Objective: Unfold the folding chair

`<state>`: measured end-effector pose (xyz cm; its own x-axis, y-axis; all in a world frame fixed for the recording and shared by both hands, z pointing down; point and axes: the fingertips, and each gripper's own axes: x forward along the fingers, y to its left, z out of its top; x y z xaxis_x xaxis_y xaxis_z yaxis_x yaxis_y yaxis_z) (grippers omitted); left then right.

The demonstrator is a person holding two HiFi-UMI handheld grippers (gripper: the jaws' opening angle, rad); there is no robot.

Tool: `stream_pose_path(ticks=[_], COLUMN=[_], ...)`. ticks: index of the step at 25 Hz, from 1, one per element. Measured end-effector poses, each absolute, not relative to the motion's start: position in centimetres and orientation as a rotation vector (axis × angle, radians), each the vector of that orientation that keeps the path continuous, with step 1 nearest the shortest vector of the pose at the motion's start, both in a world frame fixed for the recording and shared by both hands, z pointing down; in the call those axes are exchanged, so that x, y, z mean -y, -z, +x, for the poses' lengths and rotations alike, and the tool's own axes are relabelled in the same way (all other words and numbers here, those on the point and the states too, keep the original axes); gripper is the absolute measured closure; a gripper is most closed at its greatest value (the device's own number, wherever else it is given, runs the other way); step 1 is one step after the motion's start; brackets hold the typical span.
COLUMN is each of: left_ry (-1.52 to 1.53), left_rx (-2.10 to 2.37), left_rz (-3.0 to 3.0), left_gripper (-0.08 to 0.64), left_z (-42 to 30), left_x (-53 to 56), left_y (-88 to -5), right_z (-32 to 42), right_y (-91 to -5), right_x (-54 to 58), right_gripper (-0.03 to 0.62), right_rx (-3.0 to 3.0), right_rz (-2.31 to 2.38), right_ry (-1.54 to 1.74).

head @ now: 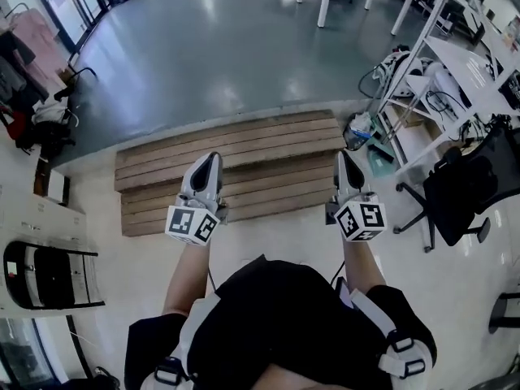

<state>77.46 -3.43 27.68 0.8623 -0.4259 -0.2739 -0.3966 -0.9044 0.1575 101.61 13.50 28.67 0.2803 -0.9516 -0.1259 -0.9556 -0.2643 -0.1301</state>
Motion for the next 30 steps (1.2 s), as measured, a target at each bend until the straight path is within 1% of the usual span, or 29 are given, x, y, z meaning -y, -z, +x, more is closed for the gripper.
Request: stream_pose_path(ticks=[11,17,21,26,30], left_ry=[0.444,0.450,0.450,0.409,0.398], left_rx=[0.959,1.187,1.328,1.568,1.783], left_rz=[2.887,2.801,2.758,2.666,2.561], left_gripper=[0.560,0.560,0.560,0.560,0.560], left_z=[64.8,61.6,60.4,55.4,49.7], left_x=[7.2,7.1,5.2,3.2,0.6], left_y=[-28.4,-28.9,-29.1,-29.8,-29.2], right_z=[91.9,89.2,88.1,81.9,75.7], right_y=[-28.8,-27.2,-28.1,-29.2,-28.8], right_x=[-3.3,0.2,2.2,5.3,6.9], right_gripper=[0.589,0.589,0.589,0.589,0.589], right_rx=[-1.999,-2.182,-2.314,-2.503,-2.607], right_rz=[-2.144,-1.982,-1.826,-1.584,-1.374], right_ry=[0.015,0.001,0.077,0.151,0.198])
